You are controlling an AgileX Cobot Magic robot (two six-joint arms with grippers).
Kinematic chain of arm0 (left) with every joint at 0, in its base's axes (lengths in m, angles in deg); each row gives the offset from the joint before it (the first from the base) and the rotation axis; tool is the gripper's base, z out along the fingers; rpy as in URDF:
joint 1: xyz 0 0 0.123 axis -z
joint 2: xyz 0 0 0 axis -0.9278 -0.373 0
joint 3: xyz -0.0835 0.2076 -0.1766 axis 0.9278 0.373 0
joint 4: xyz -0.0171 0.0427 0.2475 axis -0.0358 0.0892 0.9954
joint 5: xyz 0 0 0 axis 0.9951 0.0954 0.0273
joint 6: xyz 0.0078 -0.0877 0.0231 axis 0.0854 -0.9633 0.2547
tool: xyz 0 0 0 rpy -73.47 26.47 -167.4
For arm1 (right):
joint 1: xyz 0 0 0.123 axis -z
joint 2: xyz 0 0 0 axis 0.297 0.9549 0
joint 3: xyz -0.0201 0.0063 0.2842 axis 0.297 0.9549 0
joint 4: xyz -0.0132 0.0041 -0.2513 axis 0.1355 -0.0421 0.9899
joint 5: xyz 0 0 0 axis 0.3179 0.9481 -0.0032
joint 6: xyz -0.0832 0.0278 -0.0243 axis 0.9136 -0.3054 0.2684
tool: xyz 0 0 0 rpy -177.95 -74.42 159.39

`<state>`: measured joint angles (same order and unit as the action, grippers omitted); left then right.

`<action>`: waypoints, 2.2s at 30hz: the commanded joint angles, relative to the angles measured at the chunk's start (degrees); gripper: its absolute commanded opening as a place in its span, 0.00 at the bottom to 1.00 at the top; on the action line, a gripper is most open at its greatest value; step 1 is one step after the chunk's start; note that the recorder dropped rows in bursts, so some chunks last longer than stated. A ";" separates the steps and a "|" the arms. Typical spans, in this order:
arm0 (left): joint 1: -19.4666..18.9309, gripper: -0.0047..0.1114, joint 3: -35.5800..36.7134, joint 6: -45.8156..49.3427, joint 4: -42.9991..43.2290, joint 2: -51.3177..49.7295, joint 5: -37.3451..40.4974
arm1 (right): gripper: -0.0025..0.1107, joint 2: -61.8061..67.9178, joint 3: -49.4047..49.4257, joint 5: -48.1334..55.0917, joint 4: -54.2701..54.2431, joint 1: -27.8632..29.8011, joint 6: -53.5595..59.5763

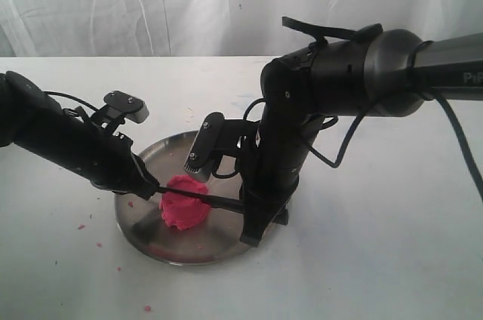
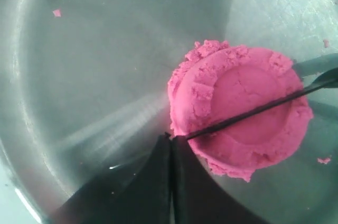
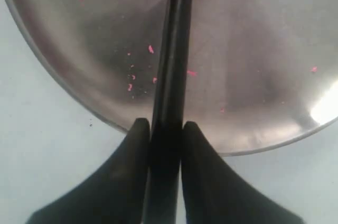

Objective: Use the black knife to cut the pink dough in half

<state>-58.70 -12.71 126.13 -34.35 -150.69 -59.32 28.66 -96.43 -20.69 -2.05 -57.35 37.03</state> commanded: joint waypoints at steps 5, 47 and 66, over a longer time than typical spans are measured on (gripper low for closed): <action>-0.06 0.04 0.37 0.96 -0.04 -3.48 0.68 | 0.02 2.03 0.00 -0.62 -1.56 0.10 0.61; -0.06 0.04 0.37 -0.28 2.01 0.60 -3.44 | 0.02 3.00 -0.10 -1.08 5.11 0.10 -9.24; -0.06 0.04 0.37 -0.44 2.01 0.60 -3.20 | 0.02 3.00 -0.10 -1.88 7.91 0.10 -13.14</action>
<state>-58.86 -12.64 126.14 -31.91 -150.66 -63.80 32.28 -96.53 -23.17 8.38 -57.26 20.95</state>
